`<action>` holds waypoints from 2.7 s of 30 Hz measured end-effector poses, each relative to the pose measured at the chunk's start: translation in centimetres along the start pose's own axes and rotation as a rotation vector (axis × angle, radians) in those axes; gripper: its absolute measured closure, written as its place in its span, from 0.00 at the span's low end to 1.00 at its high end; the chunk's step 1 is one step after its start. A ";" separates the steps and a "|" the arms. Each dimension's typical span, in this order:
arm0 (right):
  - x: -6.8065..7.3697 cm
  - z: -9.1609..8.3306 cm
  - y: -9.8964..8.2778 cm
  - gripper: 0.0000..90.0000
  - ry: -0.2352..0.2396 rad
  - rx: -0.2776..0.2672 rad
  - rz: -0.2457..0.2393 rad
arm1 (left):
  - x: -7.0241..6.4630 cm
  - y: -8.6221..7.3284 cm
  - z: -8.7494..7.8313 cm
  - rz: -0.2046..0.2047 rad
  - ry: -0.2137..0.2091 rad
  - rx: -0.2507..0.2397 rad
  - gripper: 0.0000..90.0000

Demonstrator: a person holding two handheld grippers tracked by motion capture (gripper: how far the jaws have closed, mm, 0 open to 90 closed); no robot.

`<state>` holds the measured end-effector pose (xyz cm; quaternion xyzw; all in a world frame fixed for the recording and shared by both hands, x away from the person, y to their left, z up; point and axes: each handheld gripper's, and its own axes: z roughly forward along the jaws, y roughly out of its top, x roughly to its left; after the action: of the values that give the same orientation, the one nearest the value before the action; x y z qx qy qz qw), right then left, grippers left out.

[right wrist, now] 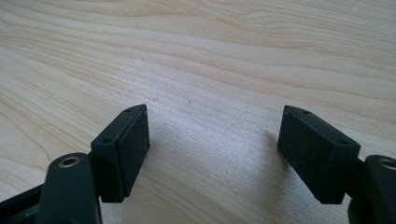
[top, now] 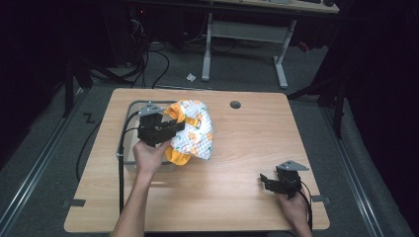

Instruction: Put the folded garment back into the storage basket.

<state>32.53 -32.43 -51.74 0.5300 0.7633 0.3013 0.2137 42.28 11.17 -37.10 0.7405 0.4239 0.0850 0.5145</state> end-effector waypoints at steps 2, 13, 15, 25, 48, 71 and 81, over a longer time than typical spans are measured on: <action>0.0 0.0 0.0 0.28 0.000 0.000 0.000 | 0.4 -0.1 -0.4 -0.009 0.008 -0.003 0.82; 0.0 0.0 0.0 0.28 0.001 0.002 -0.001 | 2.4 -0.4 -3.1 -0.024 0.076 -0.028 0.82; 0.0 0.0 0.0 0.28 0.001 0.002 -0.001 | 2.6 -0.4 -3.5 -0.024 0.091 -0.028 0.82; 0.0 0.0 0.0 0.28 0.000 0.002 -0.001 | 4.7 -1.0 -4.3 -0.045 0.153 -0.013 0.82; 0.0 0.0 0.0 0.28 0.000 0.000 -0.001 | 8.9 -2.8 -1.5 -0.089 0.218 0.122 0.81; 0.0 0.0 0.0 0.28 -0.001 0.000 -0.001 | 8.8 -3.4 0.1 -0.017 0.450 0.205 0.51; 0.0 0.0 0.0 0.28 -0.001 0.002 0.001 | 6.1 -2.9 -1.1 0.026 0.378 0.103 0.47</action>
<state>32.53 -32.42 -51.73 0.5306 0.7632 0.3006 0.2135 43.91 16.62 -40.89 0.7422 0.5070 0.2076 0.3860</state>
